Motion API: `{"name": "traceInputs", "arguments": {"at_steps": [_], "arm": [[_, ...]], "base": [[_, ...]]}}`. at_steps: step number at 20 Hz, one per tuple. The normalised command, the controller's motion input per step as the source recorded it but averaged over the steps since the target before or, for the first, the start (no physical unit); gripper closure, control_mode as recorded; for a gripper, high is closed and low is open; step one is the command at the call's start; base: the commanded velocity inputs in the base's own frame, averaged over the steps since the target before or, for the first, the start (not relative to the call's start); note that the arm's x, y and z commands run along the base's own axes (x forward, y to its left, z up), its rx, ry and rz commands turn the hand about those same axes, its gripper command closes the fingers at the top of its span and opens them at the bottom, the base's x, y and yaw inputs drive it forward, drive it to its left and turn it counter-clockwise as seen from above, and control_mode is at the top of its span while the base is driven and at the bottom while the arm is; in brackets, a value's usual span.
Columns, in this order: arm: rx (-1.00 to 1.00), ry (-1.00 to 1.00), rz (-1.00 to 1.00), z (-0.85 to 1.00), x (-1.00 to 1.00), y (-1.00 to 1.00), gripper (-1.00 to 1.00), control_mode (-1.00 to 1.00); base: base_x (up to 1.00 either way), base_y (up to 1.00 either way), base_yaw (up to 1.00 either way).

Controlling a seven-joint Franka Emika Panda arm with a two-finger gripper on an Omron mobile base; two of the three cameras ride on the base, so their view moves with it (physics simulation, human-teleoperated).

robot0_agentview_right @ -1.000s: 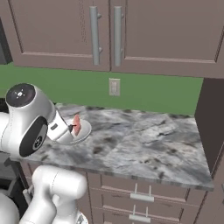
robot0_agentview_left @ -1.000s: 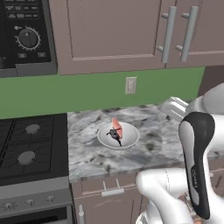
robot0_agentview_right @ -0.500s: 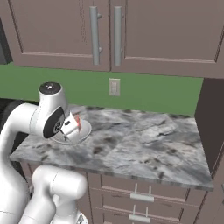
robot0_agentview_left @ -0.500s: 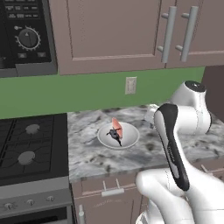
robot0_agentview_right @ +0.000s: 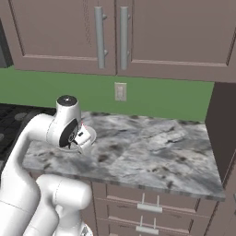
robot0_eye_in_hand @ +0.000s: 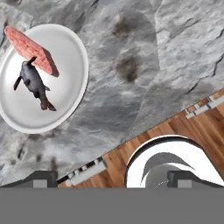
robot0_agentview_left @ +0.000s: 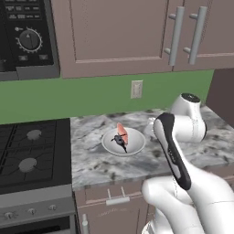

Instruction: Place the bowl with the lemon wedge and lime on the second highest shelf of the fridge. Place the bowl with the steak and fish on the top shelf of the fridge.

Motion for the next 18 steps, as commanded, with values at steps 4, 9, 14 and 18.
{"name": "traceInputs", "arguments": {"at_steps": [4, 9, 14, 18], "arm": [[0.0, 0.02, 0.06, -0.23, 0.58, 0.15, -1.0, -1.0], [0.0, 0.1, 0.06, -0.36, 0.54, 0.14, -1.0, -1.0], [0.0, 0.05, 0.06, -0.23, 0.44, 0.15, -1.0, -1.0], [0.0, 0.01, 0.1, -0.48, 0.02, 0.0, -1.0, -1.0]], "base": [[0.0, 0.0, 0.0], [0.0, 0.0, 0.0], [0.0, 0.0, 0.0], [0.0, 0.0, 0.0]]}}
